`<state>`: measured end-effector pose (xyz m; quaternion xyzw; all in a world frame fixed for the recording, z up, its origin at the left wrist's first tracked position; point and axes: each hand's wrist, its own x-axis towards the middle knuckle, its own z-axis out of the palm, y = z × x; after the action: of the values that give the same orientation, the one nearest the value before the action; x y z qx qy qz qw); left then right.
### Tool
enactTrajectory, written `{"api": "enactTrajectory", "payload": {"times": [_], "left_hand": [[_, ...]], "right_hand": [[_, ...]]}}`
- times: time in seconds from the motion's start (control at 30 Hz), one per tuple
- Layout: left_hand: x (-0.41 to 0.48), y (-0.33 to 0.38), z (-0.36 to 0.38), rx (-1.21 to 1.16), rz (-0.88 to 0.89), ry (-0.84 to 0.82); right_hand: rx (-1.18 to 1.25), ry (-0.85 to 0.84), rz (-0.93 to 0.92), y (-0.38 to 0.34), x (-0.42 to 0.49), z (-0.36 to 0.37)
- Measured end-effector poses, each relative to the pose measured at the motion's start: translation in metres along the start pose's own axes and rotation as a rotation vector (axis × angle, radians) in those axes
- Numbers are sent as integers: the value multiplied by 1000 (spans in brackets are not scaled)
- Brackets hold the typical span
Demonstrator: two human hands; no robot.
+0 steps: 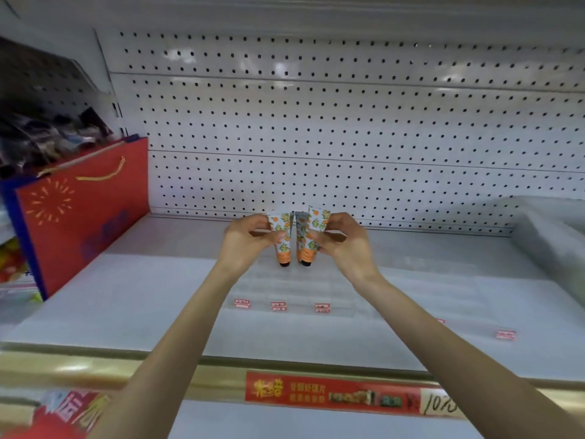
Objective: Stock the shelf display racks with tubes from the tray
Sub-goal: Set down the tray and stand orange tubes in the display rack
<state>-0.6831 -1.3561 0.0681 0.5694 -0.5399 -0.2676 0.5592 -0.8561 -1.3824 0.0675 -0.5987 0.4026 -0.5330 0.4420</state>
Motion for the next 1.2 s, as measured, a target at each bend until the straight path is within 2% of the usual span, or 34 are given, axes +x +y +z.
{"api": "enactTrajectory", "payload": {"times": [0.3, 0.6, 1.2], "left_hand": [[5, -19, 1, 56, 24, -24], [5, -25, 3, 77, 50, -86], [4, -26, 6, 120, 67, -91]], "right_hand": [[-173, -29, -35, 21, 3, 12], [-228, -85, -61, 34, 5, 13], [-296, -108, -47, 34, 5, 6]]}}
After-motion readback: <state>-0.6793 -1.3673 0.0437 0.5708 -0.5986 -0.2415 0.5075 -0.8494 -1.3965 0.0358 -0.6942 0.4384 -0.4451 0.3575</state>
